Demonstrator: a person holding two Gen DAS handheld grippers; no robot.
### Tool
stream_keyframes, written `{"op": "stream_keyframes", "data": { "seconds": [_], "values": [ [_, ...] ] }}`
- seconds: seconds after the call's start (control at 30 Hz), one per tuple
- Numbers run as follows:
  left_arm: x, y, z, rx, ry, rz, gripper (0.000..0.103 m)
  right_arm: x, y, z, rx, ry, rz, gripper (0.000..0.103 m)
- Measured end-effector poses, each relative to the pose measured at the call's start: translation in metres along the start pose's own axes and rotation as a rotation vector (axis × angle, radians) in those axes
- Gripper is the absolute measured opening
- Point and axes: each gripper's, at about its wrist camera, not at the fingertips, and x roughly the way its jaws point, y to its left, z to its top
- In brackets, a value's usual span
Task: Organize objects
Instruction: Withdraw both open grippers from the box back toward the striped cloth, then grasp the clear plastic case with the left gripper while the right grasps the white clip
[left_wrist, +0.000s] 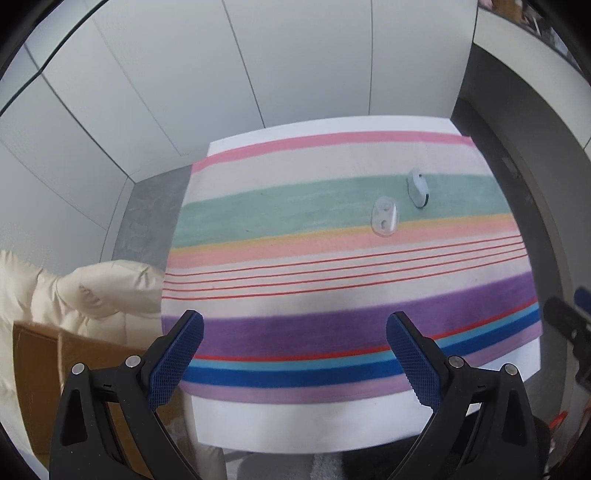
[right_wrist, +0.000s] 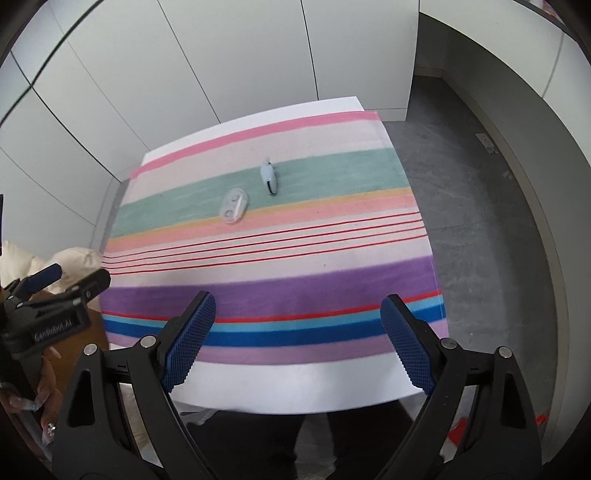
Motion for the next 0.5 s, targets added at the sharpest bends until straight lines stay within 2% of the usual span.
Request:
{"op": "stream_keyframes", "data": {
  "seconds": [0.27, 0.37, 0.5],
  "values": [
    [0.046, -0.003, 0.009, 0.044, -0.018, 0.047, 0.1, 0.056, -0.005, 0.028, 0.004, 0.065, 0.043, 0.093],
    [0.072, 0.001, 0.013, 0.036, 0.006, 0.052, 0.1, 0.078, -0.001, 0.042, -0.014, 0.077, 0.047, 0.093],
    [0.106, 0.009, 0.019, -0.025, 0.057, 0.035, 0.1, 0.109, 0.005, 0.066, -0.044, 0.069, 0.052, 0.093]
  ]
}}
